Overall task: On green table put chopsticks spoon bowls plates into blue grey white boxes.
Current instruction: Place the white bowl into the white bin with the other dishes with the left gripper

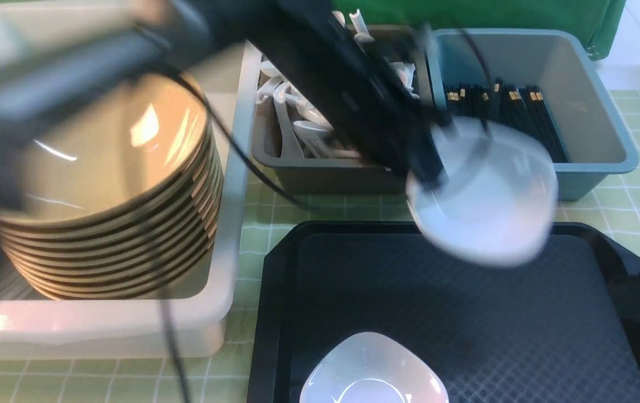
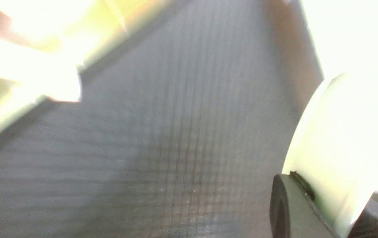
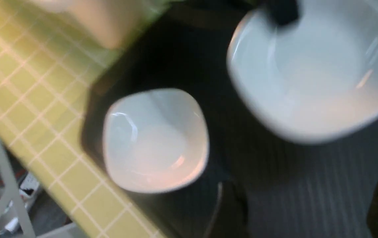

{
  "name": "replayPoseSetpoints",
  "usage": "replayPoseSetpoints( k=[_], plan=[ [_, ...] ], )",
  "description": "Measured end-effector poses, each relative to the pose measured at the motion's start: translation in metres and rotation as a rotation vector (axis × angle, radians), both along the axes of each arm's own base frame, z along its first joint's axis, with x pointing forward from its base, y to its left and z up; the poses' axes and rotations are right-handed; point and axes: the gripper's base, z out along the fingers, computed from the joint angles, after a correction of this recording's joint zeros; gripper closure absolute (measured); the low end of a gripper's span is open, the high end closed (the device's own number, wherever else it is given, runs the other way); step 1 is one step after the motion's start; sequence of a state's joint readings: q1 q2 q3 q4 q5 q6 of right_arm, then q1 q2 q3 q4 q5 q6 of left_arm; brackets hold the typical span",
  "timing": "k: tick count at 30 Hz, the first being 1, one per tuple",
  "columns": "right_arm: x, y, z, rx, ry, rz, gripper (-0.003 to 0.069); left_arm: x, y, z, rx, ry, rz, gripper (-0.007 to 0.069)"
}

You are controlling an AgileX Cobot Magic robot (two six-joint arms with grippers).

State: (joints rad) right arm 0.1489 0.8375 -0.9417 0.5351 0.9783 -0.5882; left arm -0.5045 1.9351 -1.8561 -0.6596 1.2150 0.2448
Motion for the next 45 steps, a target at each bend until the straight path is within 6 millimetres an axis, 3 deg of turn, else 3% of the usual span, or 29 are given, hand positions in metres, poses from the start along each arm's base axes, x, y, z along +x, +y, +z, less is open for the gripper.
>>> replayPoseSetpoints(
  k=[1, 2, 3, 4, 5, 6, 8, 9, 11, 12, 15, 21, 24, 28, 34, 41, 45],
  plan=[
    [0.003, 0.006, 0.010, 0.014, -0.023, 0.049, 0.0275, -0.001, 0.025, 0.026, -0.028, -0.054, 0.052, 0.0609],
    [0.005, 0.009, 0.016, 0.028, -0.036, 0.073, 0.0316, -0.004, 0.037, 0.038, -0.040, -0.078, 0.076, 0.0609],
    [0.011, 0.016, 0.030, 0.050, -0.067, 0.129, 0.0435, -0.012, 0.066, 0.062, -0.059, -0.127, 0.135, 0.0609],
    [0.015, 0.023, 0.040, 0.071, -0.087, 0.165, 0.0509, -0.019, 0.086, 0.074, -0.066, -0.153, 0.180, 0.0609],
    [0.017, 0.025, 0.046, 0.078, -0.104, 0.181, 0.0533, -0.022, 0.094, 0.078, -0.066, -0.161, 0.198, 0.0609],
    [0.027, 0.037, 0.058, 0.095, -0.115, 0.239, 0.0594, -0.036, 0.131, 0.087, -0.059, -0.177, 0.286, 0.0609],
    [0.033, 0.048, 0.070, 0.105, -0.138, 0.287, 0.0615, -0.047, 0.151, 0.091, -0.054, -0.183, 0.341, 0.0609],
    [0.043, 0.064, 0.077, 0.103, -0.143, 0.348, 0.0627, -0.056, 0.183, 0.084, -0.035, -0.157, 0.441, 0.0609],
    [0.048, 0.082, 0.082, 0.095, -0.154, 0.412, 0.0631, -0.067, 0.212, 0.078, -0.019, -0.137, 0.542, 0.0609],
    [0.057, 0.107, 0.086, 0.073, -0.155, 0.482, 0.0634, -0.079, 0.246, 0.071, -0.003, -0.118, 0.671, 0.0609],
    [0.068, 0.157, 0.082, -0.003, -0.145, 0.579, 0.0634, -0.103, 0.304, 0.065, 0.006, -0.103, 0.927, 0.0609],
    [0.081, 0.227, 0.069, -0.070, -0.132, 0.660, 0.0634, -0.130, 0.375, 0.067, -0.015, -0.135, 1.276, 0.0609],
    [0.087, 0.240, 0.065, -0.069, -0.119, 0.659, 0.0634, -0.131, 0.395, 0.058, 0.017, -0.087, 1.352, 0.0609],
    [0.089, 0.242, 0.065, -0.071, -0.109, 0.652, 0.0634, -0.117, 0.429, 0.021, 0.091, 0.070, 1.460, 0.0609],
    [0.089, 0.242, 0.065, -0.073, -0.108, 0.654, 0.0632, -0.100, 0.451, -0.024, 0.091, 0.279, 1.487, 0.0608],
    [0.089, 0.242, 0.065, -0.073, -0.107, 0.655, 0.0626, -0.087, 0.443, -0.033, 0.101, 0.314, 1.453, 0.0552],
    [0.089, 0.242, 0.065, -0.074, -0.106, 0.655, 0.0622, -0.080, 0.432, -0.035, 0.152, 0.315, 1.408, 0.0403]
  ],
)
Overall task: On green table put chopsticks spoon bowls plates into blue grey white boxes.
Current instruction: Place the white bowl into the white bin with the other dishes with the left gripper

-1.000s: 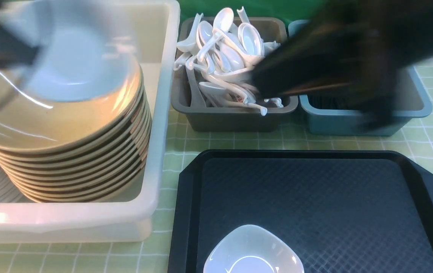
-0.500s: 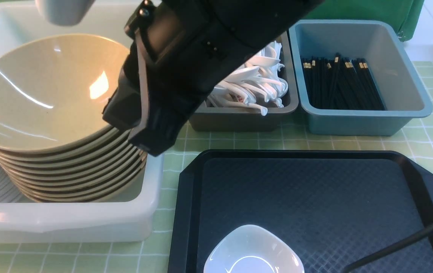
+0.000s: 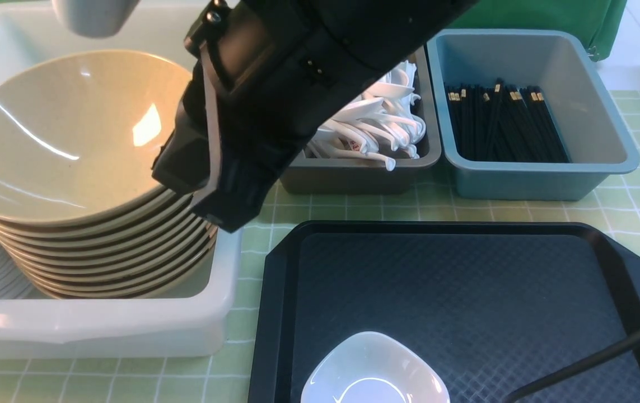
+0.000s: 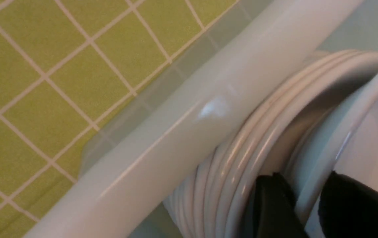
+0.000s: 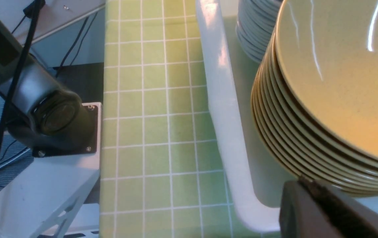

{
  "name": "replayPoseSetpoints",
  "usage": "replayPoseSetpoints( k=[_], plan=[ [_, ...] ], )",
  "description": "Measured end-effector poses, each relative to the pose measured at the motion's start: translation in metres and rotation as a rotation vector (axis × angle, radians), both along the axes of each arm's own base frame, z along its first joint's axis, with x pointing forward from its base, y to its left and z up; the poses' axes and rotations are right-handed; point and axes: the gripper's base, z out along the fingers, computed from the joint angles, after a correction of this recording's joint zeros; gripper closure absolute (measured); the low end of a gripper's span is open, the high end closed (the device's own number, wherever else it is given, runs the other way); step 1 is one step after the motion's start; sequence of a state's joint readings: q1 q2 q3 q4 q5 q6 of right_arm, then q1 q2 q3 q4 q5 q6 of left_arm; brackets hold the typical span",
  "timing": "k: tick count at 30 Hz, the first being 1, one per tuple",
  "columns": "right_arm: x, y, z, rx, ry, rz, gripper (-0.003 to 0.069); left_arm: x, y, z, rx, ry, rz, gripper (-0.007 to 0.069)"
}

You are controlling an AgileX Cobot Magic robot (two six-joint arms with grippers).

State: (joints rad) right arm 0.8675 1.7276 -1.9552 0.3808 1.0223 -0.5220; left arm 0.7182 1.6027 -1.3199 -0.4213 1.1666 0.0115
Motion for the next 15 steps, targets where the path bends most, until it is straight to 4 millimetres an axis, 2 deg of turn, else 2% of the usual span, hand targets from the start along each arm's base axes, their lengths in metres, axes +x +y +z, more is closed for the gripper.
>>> replayPoseSetpoints(
  k=[3, 4, 8, 11, 15],
  plan=[
    [0.000, 0.002, 0.002, 0.035, 0.018, -0.022, 0.0621, 0.001, -0.006, 0.002, 0.019, 0.014, -0.020, 0.0274],
    [0.001, 0.002, 0.003, 0.041, 0.018, -0.024, 0.0621, 0.001, -0.006, 0.002, 0.019, 0.014, -0.020, 0.0266],
    [0.002, 0.005, 0.006, 0.092, 0.033, -0.053, 0.0615, -0.007, -0.011, 0.020, 0.067, 0.007, -0.019, 0.0125],
    [0.003, 0.003, 0.007, 0.098, 0.047, -0.069, 0.0613, -0.017, -0.018, 0.039, 0.105, -0.017, -0.027, 0.0078],
    [0.007, -0.005, 0.008, 0.113, 0.047, -0.102, 0.0613, -0.029, -0.040, 0.066, 0.167, -0.086, -0.066, 0.0078]
  ],
)
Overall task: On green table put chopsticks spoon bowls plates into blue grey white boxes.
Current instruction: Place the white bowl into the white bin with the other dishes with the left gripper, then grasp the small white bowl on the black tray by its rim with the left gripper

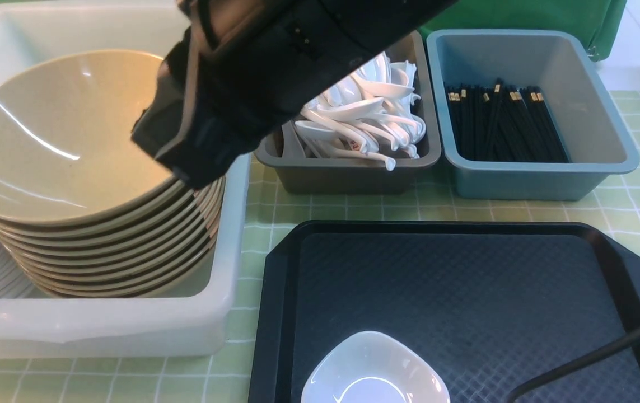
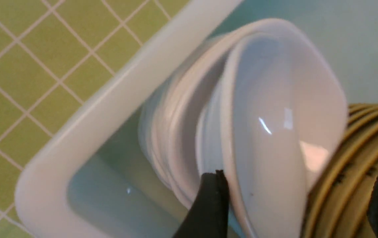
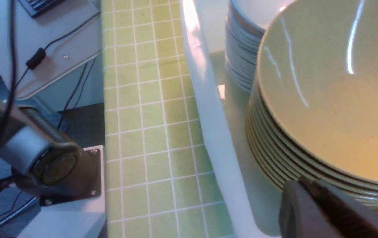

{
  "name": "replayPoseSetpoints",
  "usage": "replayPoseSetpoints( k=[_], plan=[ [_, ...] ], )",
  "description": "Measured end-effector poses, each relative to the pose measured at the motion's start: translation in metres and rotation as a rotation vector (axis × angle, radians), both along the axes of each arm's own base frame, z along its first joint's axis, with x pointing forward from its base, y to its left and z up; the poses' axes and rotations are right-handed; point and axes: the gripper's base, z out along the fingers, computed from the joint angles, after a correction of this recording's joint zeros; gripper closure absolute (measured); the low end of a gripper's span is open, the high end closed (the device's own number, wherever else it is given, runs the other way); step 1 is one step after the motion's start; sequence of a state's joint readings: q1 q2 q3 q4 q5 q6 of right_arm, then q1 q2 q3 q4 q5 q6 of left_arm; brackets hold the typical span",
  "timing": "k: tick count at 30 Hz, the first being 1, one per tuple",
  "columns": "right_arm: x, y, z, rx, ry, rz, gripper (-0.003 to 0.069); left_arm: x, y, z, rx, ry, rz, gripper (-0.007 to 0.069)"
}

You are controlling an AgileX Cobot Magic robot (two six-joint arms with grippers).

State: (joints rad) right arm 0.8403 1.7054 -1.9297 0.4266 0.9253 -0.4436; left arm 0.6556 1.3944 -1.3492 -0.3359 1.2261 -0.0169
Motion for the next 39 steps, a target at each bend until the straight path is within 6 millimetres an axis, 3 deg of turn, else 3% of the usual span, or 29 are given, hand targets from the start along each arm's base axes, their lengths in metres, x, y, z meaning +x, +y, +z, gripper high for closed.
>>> replayPoseSetpoints(
  k=[2, 4, 6, 8, 9, 10, 12, 14, 17, 22, 27, 33, 39],
  plan=[
    [0.000, -0.019, 0.006, 0.022, -0.020, -0.044, 0.0613, -0.013, -0.032, 0.027, 0.076, -0.069, -0.083, 0.0078],
    [-0.002, -0.028, 0.007, 0.026, -0.027, -0.059, 0.0613, -0.017, -0.042, 0.033, 0.096, -0.085, -0.115, 0.0078],
    [-0.010, -0.054, 0.011, 0.033, -0.051, -0.091, 0.0610, -0.024, -0.081, 0.049, 0.148, -0.147, -0.281, 0.0079],
    [-0.018, -0.071, 0.006, 0.017, -0.046, -0.109, 0.0609, -0.028, -0.117, 0.055, 0.176, -0.196, -0.481, 0.0079],
    [-0.019, -0.073, 0.003, 0.009, -0.038, -0.111, 0.0609, -0.029, -0.117, 0.055, 0.179, -0.198, -0.488, 0.0079],
    [-0.027, -0.086, 0.001, 0.006, -0.042, -0.125, 0.0607, -0.033, -0.145, 0.053, 0.180, -0.225, -0.658, 0.0079],
    [-0.034, -0.098, -0.003, 0.001, -0.037, -0.143, 0.0605, -0.035, -0.168, 0.049, 0.172, -0.246, -0.793, 0.0081],
    [-0.044, -0.115, -0.010, 0.000, -0.036, -0.176, 0.0602, -0.036, -0.197, 0.038, 0.165, -0.256, -0.939, 0.0081],
    [-0.051, -0.127, -0.015, -0.004, -0.029, -0.196, 0.0601, -0.028, -0.217, 0.025, 0.157, -0.239, -0.987, 0.0081],
    [-0.056, -0.133, -0.017, -0.001, -0.016, -0.213, 0.0594, -0.015, -0.236, 0.011, 0.144, -0.216, -1.047, 0.0081],
    [-0.057, -0.135, -0.018, -0.013, -0.012, -0.212, 0.0589, -0.010, -0.277, -0.008, 0.069, -0.197, -1.269, 0.0081],
    [-0.062, -0.138, -0.023, -0.077, 0.024, -0.183, 0.0585, -0.002, -0.342, -0.061, -0.029, -0.029, -1.488, 0.0081],
    [-0.064, -0.138, -0.025, -0.094, 0.050, -0.179, 0.0581, 0.017, -0.382, -0.112, 0.010, 0.133, -1.572, 0.0081]
  ],
)
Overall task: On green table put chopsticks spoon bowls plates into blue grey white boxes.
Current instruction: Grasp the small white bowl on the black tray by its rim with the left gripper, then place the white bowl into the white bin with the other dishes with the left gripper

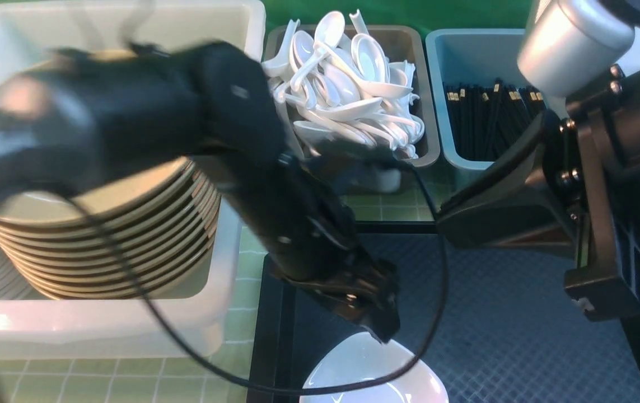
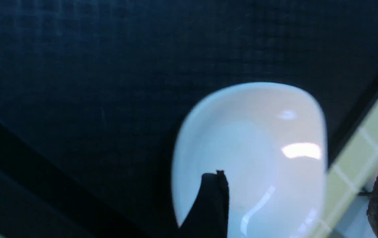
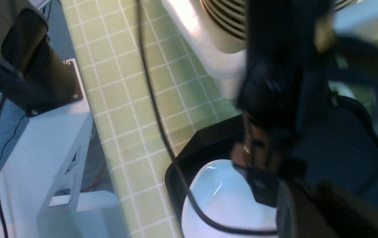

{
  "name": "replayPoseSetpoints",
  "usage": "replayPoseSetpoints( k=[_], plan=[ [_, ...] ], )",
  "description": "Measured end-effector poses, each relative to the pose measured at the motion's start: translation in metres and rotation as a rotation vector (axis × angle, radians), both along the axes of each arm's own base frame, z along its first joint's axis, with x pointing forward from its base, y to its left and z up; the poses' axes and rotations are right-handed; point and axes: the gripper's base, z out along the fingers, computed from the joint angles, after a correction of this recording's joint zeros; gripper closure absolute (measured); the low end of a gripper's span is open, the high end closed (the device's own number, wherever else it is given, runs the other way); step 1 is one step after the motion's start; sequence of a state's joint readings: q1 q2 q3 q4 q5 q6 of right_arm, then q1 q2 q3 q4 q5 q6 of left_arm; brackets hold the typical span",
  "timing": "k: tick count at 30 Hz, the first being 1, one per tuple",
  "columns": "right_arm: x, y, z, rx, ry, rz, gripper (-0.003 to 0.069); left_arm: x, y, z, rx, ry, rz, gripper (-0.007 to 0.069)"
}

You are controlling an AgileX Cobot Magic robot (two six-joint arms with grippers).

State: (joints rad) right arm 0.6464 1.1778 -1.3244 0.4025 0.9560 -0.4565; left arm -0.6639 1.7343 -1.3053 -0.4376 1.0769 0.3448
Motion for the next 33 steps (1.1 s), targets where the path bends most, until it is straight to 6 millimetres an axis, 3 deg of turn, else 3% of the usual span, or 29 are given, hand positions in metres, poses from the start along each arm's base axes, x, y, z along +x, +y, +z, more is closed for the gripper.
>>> replayPoseSetpoints(
  k=[4, 12, 17, 18, 19, 21, 25, 27, 30, 33],
  plan=[
    [0.000, 0.000, 0.000, -0.003, 0.012, -0.004, 0.0580, 0.015, -0.010, -0.032, 0.089, 0.057, -0.009, 0.0081],
    [-0.001, 0.000, -0.001, -0.003, 0.013, -0.005, 0.0569, 0.017, -0.013, -0.081, 0.210, 0.229, -0.040, 0.0111],
    [0.000, 0.000, 0.000, -0.001, 0.009, -0.007, 0.0566, 0.017, -0.015, -0.091, 0.207, 0.267, -0.065, 0.0410],
    [0.000, 0.000, 0.000, -0.001, 0.009, -0.008, 0.0566, 0.018, -0.015, -0.091, 0.208, 0.268, -0.066, 0.0440],
    [0.000, 0.000, 0.000, 0.004, 0.004, -0.010, 0.0564, 0.020, -0.015, -0.091, 0.205, 0.266, -0.063, 0.0543],
    [0.001, 0.000, 0.000, 0.005, 0.000, -0.010, 0.0562, 0.024, -0.013, -0.087, 0.188, 0.268, -0.054, 0.0593],
    [0.001, 0.000, 0.000, 0.001, -0.011, -0.001, 0.0559, 0.039, -0.001, -0.055, 0.094, 0.211, 0.012, 0.0609],
    [0.001, 0.000, 0.001, 0.003, -0.028, 0.006, 0.0559, 0.047, 0.011, -0.028, 0.028, 0.151, 0.047, 0.0609],
    [0.003, 0.002, 0.004, 0.022, -0.086, 0.031, 0.0557, 0.058, 0.041, 0.033, -0.105, 0.017, 0.128, 0.0609],
    [0.004, 0.007, 0.010, 0.088, -0.156, 0.074, 0.0552, 0.066, 0.090, 0.099, -0.230, -0.140, 0.264, 0.0609]
  ],
)
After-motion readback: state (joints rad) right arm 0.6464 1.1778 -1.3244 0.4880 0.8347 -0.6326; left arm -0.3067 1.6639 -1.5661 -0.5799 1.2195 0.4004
